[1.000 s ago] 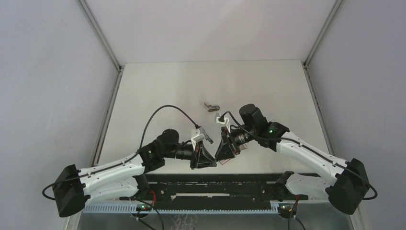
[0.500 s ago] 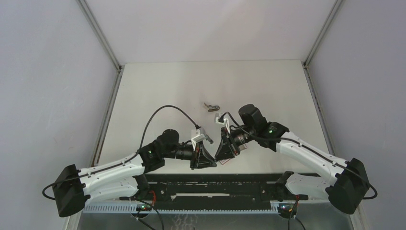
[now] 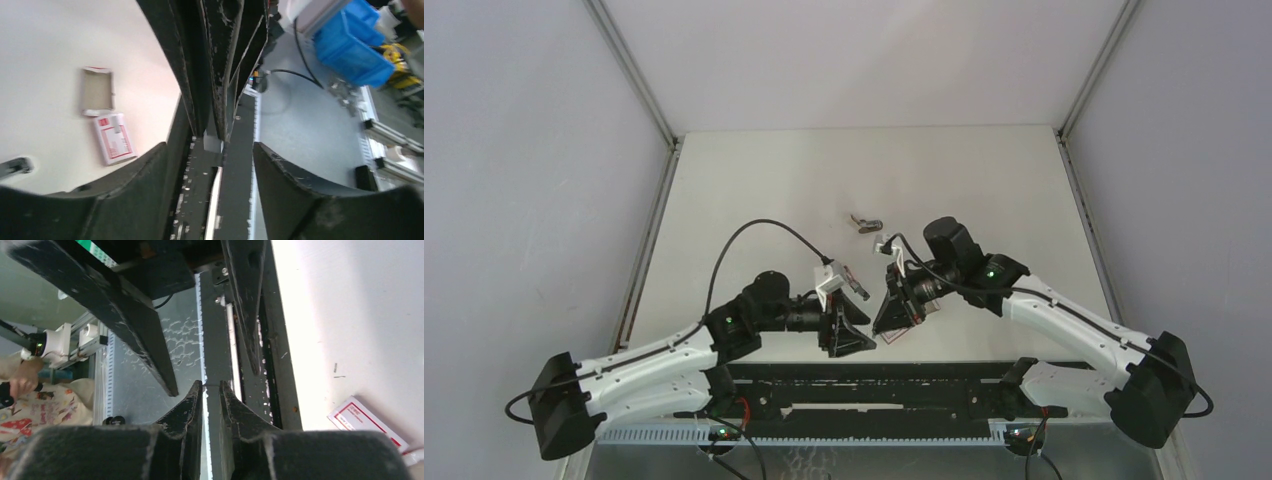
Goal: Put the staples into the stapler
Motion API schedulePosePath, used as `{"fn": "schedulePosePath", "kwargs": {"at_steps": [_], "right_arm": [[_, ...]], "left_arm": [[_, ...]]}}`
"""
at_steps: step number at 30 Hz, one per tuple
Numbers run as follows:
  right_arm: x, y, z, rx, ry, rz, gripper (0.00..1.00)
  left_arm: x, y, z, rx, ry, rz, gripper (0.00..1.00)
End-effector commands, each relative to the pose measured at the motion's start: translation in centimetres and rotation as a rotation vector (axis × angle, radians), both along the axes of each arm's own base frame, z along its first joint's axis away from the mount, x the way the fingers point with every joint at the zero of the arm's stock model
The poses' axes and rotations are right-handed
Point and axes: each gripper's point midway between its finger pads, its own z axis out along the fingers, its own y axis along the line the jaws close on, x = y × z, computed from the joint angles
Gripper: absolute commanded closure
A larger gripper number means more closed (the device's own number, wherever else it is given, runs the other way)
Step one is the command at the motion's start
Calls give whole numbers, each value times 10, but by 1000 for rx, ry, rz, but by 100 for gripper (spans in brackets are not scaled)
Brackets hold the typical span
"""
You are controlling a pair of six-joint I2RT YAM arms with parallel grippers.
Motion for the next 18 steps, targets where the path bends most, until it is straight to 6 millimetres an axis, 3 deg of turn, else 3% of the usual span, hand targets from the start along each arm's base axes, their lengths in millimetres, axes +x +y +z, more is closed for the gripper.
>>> {"fn": "schedulePosePath", "kwargs": {"at_steps": [1,6,10,13,18], "right_arm": [[30,-6,22,39,-117,-120,90],[83,-30,16,11,-187,-388,90],[112,-44,6,-39,-251,-543,90],[123,-48,3,-53,-281,-596,90],[134,-54,0,-67,-311,-659,90]], "left_arm": [[35,12,28,-40,-82,224,28],[105,55,30,-32,-11,622,17],[161,83,18,0,103,870,14],[195,86,15,37,138,966,15],[255,70,-6,115,202,1040,21]]}}
